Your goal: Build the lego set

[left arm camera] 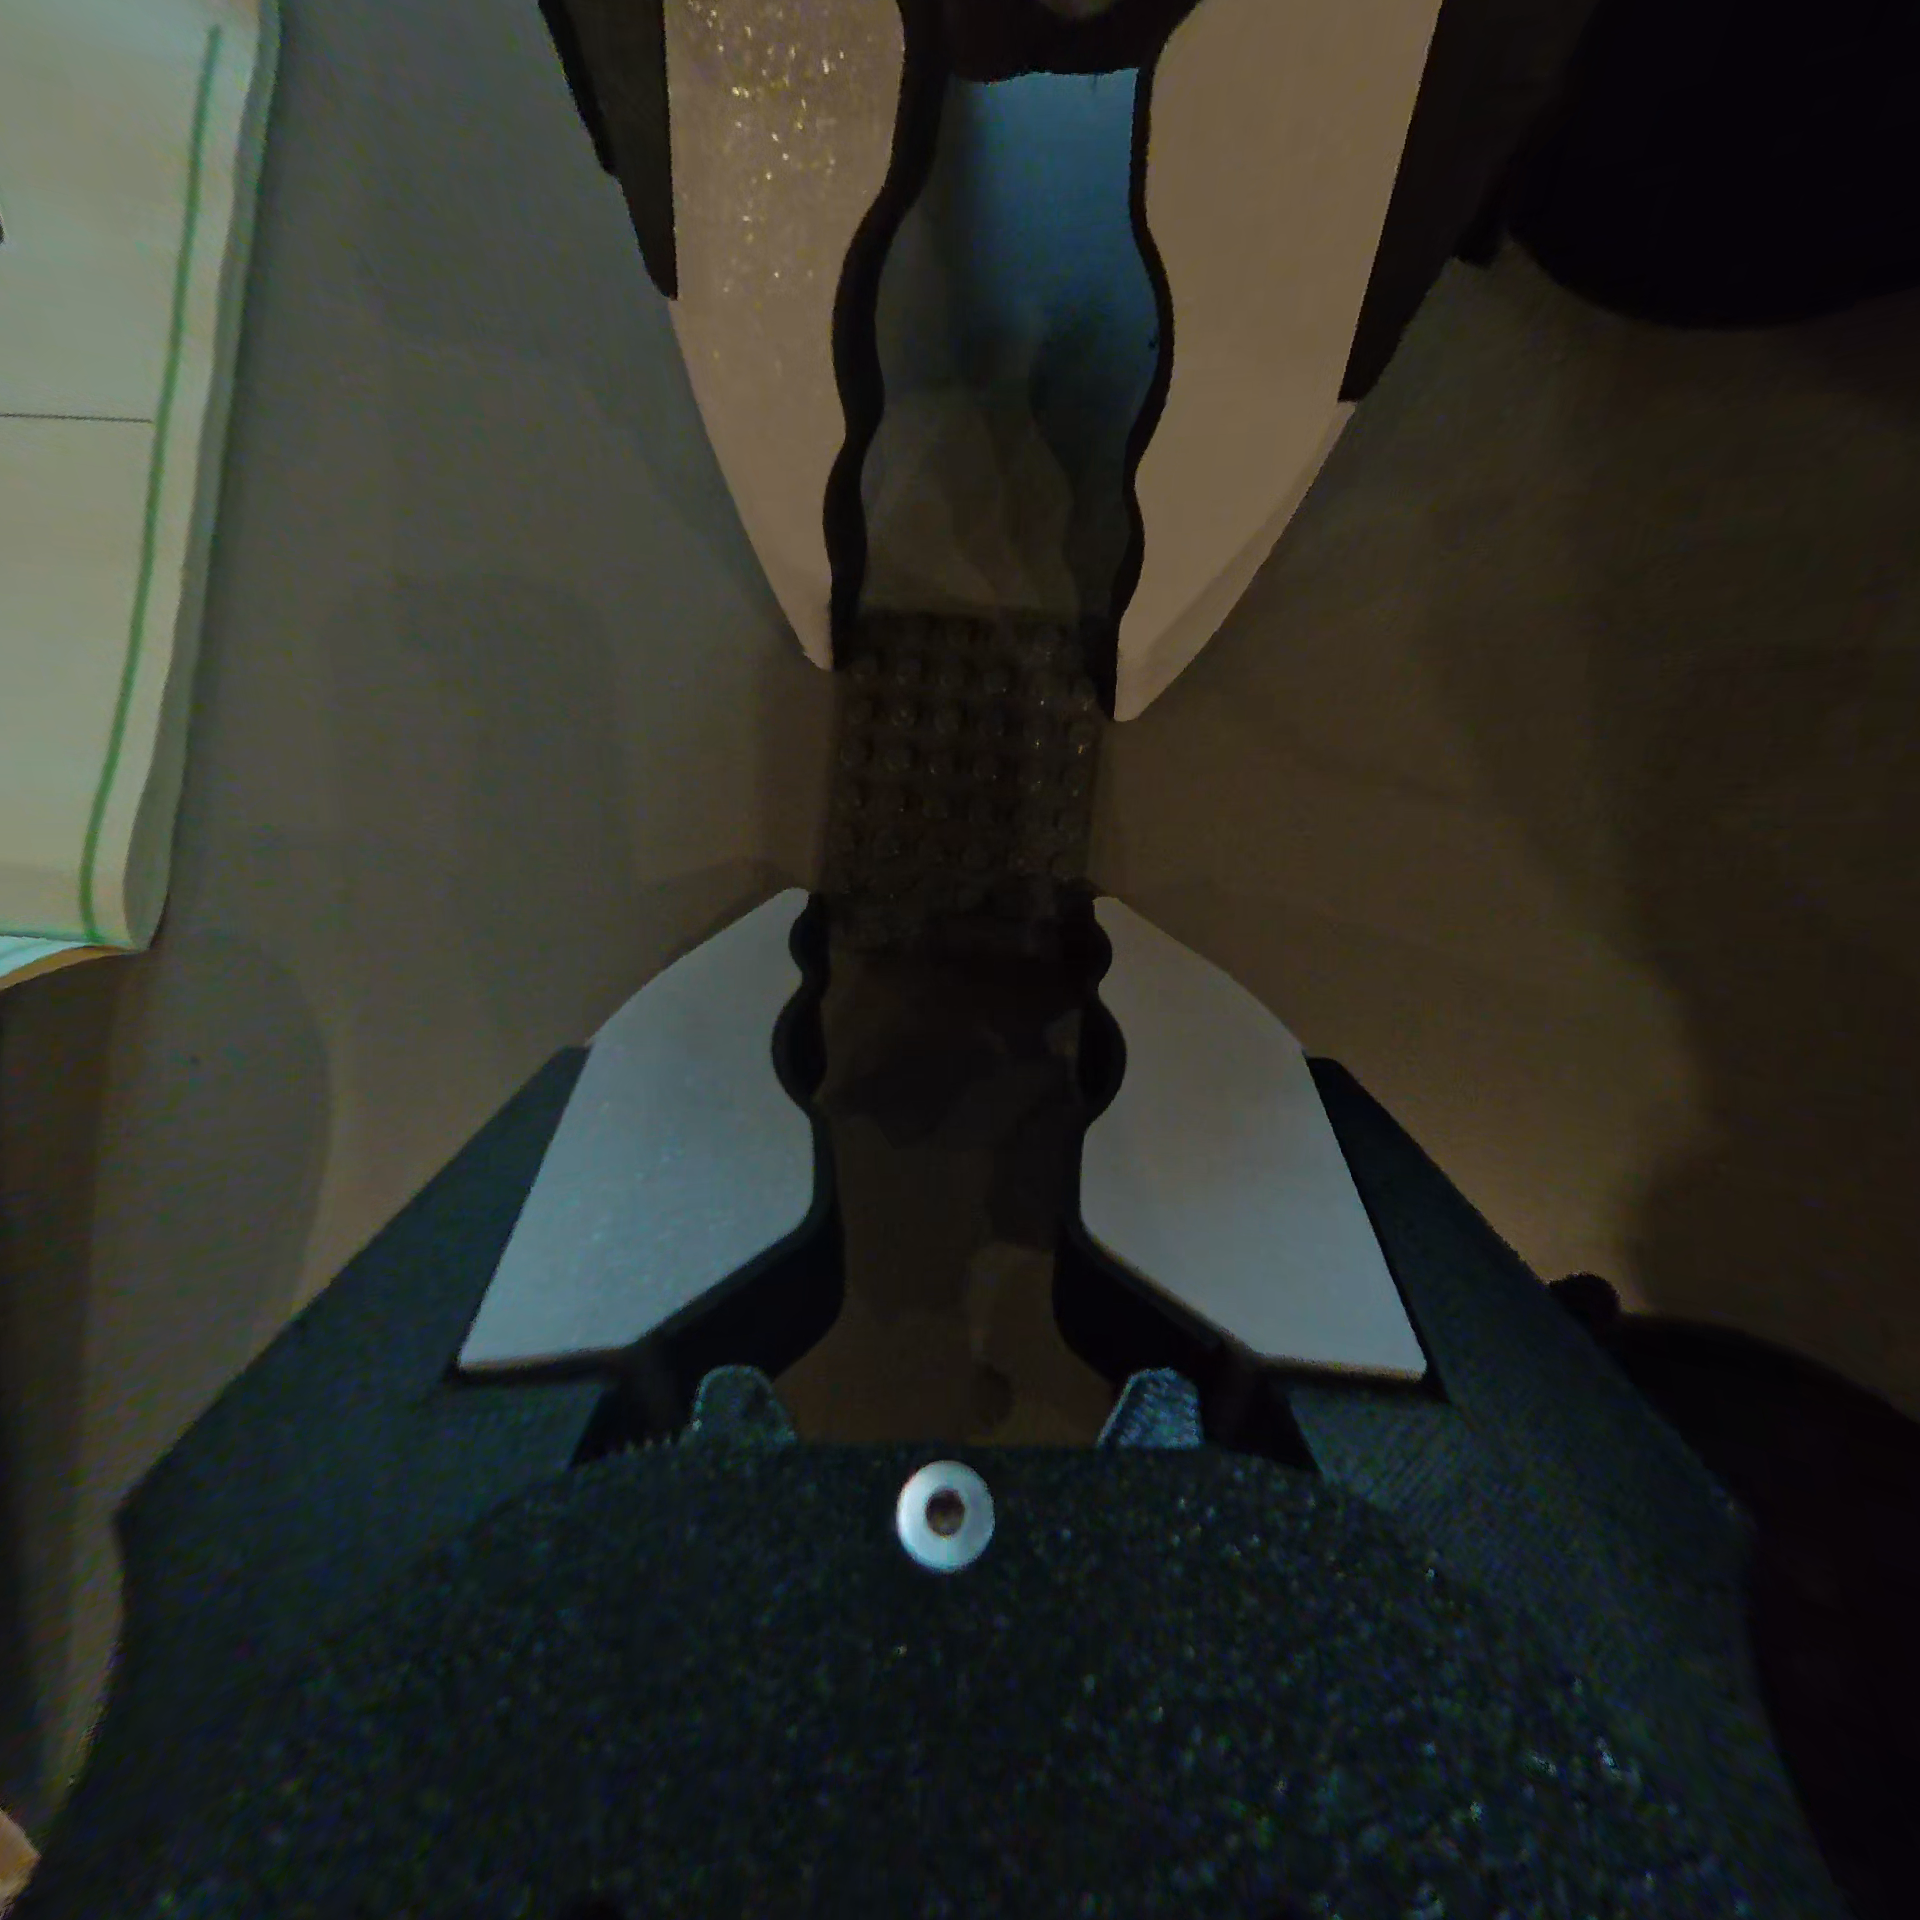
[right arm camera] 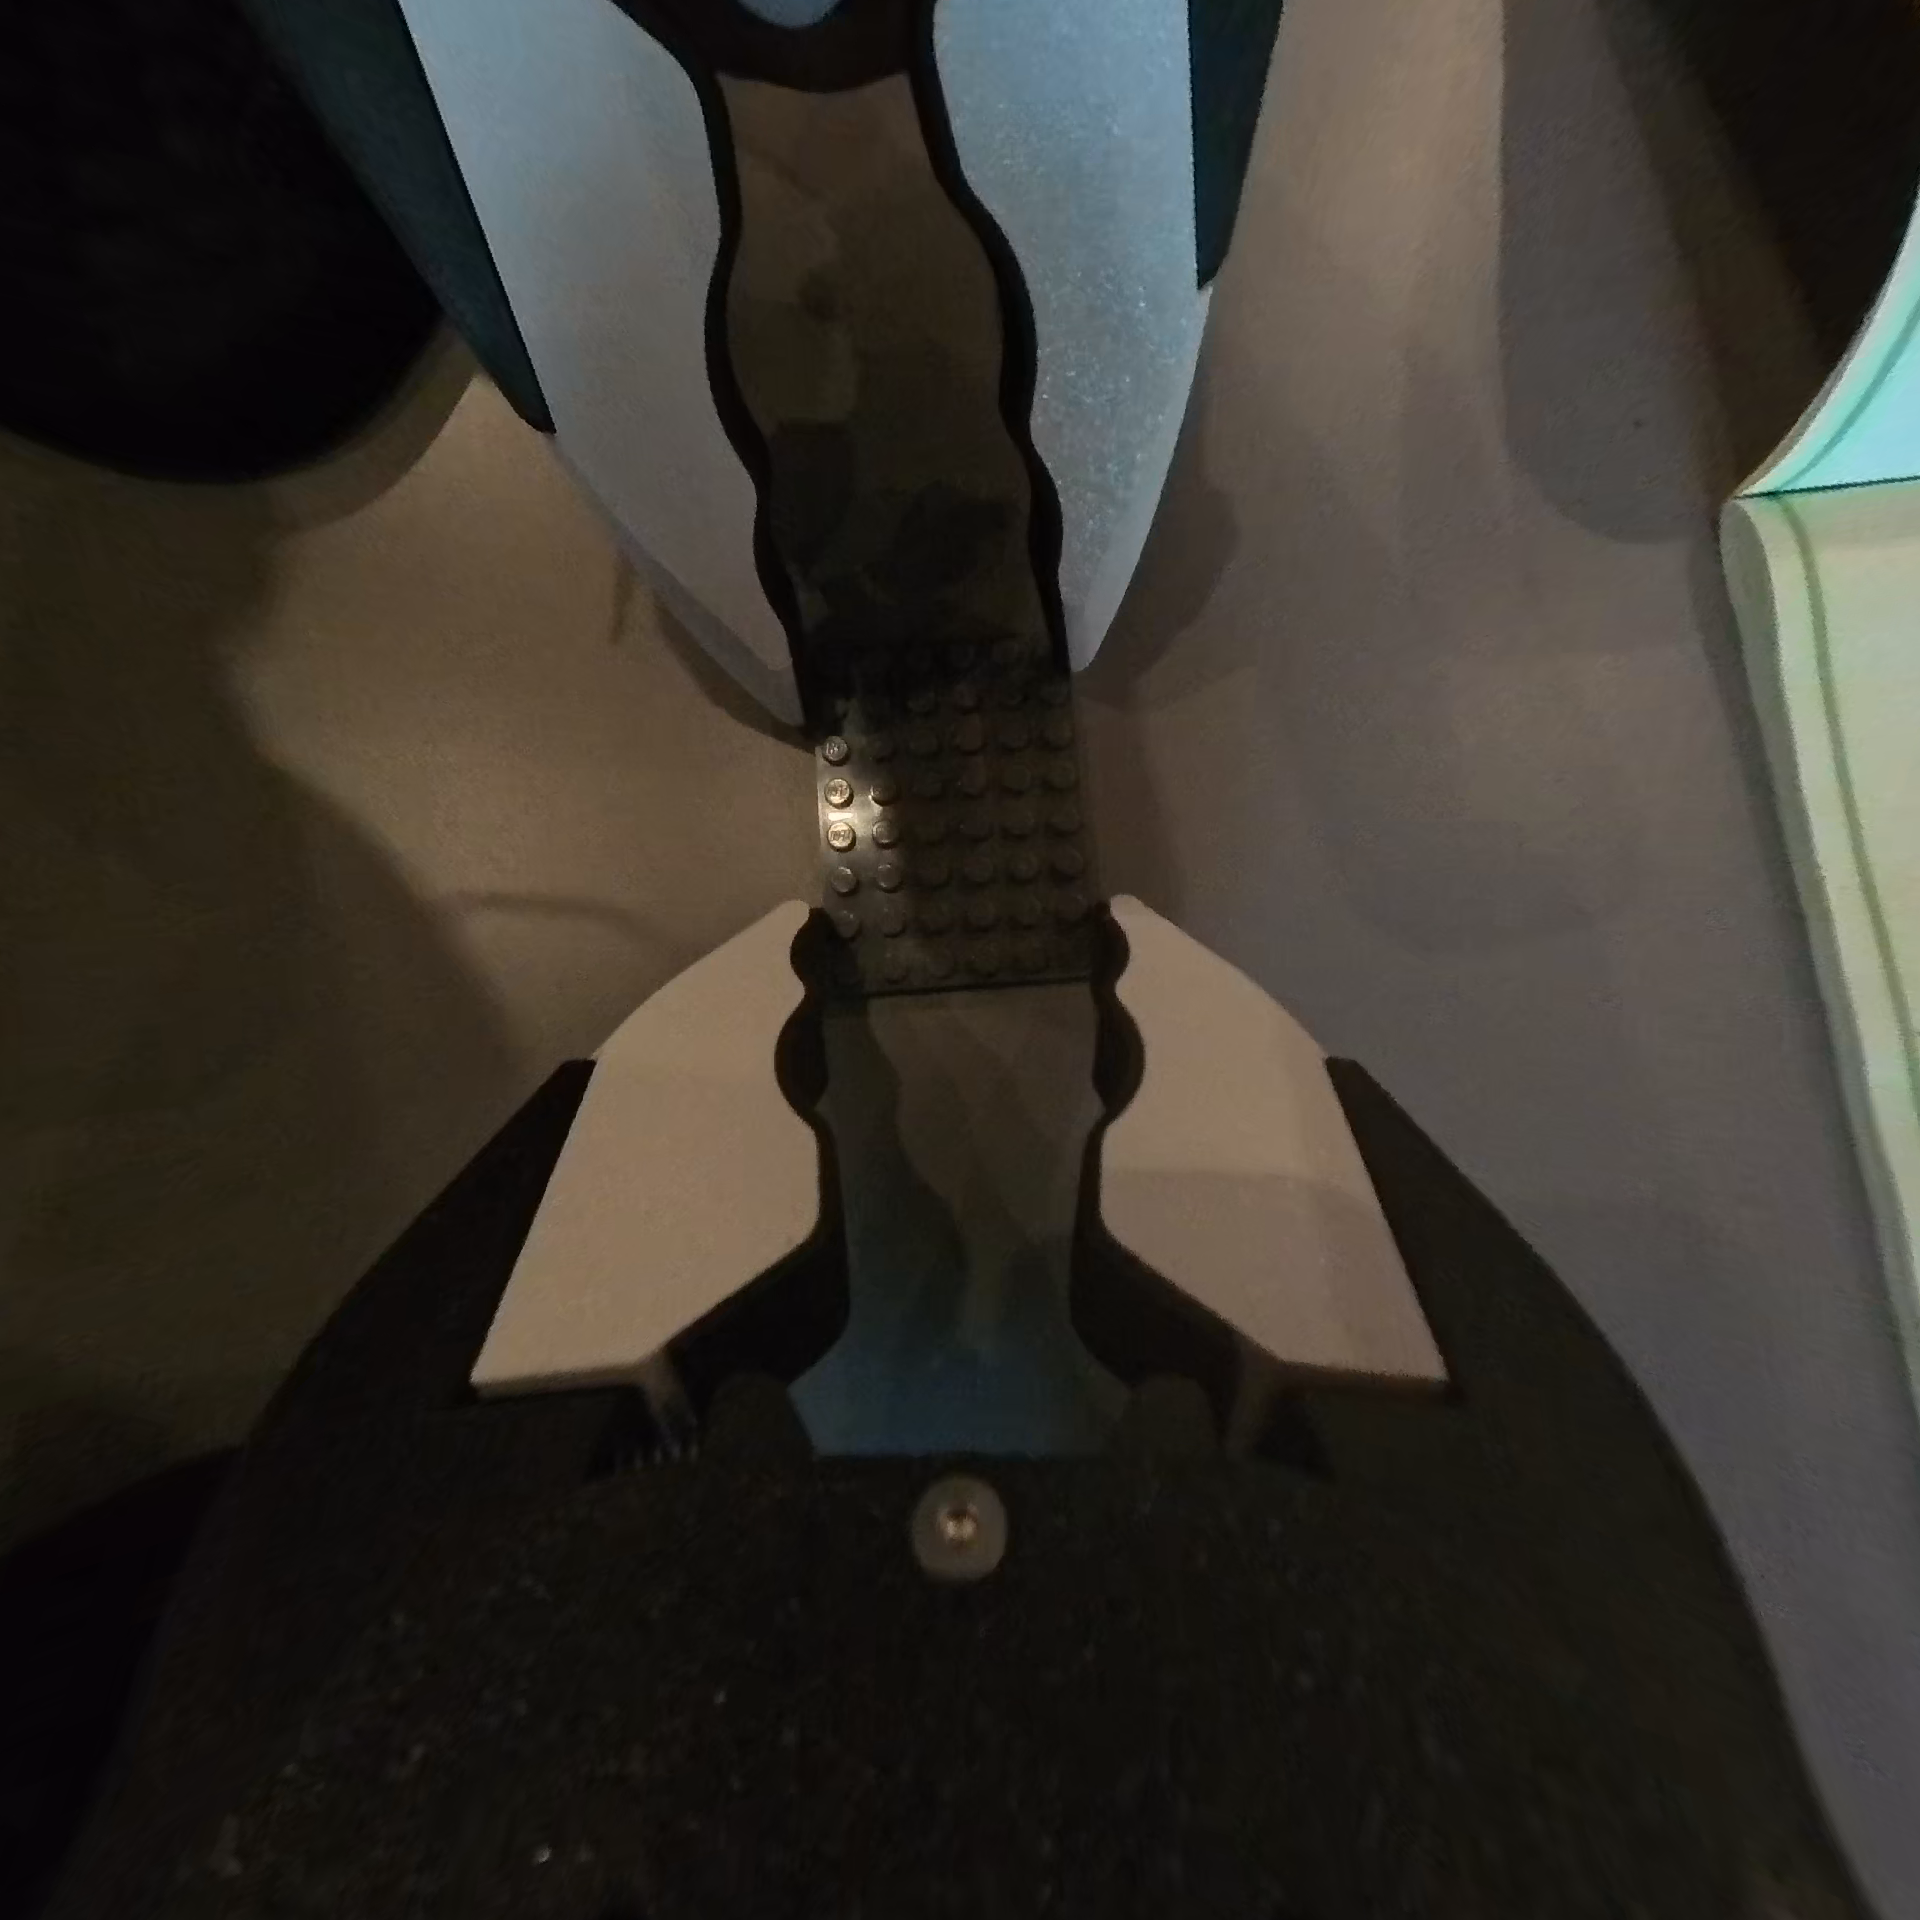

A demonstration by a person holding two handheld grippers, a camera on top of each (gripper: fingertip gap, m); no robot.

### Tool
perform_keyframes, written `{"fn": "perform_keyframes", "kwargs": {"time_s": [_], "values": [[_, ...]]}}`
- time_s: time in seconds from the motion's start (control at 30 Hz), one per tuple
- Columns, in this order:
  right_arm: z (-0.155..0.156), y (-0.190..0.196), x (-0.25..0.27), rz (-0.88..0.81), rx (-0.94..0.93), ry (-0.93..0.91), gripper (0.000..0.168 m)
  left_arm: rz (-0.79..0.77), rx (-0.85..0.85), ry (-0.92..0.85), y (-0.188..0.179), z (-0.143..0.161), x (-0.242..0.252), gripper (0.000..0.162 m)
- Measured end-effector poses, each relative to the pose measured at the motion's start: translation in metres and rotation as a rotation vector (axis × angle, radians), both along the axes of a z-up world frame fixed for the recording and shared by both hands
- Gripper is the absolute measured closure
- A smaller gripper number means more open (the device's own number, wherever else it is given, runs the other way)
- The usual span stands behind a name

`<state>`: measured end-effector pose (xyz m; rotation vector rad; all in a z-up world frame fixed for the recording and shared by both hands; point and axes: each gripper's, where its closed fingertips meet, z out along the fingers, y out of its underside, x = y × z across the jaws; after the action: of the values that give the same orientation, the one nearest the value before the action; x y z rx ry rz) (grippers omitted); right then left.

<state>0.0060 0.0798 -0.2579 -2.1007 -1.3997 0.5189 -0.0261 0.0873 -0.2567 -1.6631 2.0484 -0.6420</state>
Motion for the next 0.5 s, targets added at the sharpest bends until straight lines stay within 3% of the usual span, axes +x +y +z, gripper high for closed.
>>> {"fn": "perform_keyframes", "kwargs": {"time_s": [0.2, 0.37, 0.43, 0.5], "values": [[0.014, 0.003, 0.000, -0.020, 0.036, 0.083, 0.108, 0.012, -0.034, -0.018, -0.003, 0.003, -0.005, 0.103], [0.041, 0.003, 0.005, -0.092, 0.100, 0.174, 0.104, 0.076, -0.052, -0.140, -0.006, 0.024, -0.011, 0.107], [0.049, 0.003, 0.009, -0.138, 0.130, 0.208, 0.109, 0.115, -0.047, -0.200, -0.005, 0.034, -0.015, 0.112], [0.056, 0.003, 0.011, -0.178, 0.167, 0.261, 0.128, 0.162, -0.037, -0.286, -0.003, 0.047, -0.019, 0.124]]}}
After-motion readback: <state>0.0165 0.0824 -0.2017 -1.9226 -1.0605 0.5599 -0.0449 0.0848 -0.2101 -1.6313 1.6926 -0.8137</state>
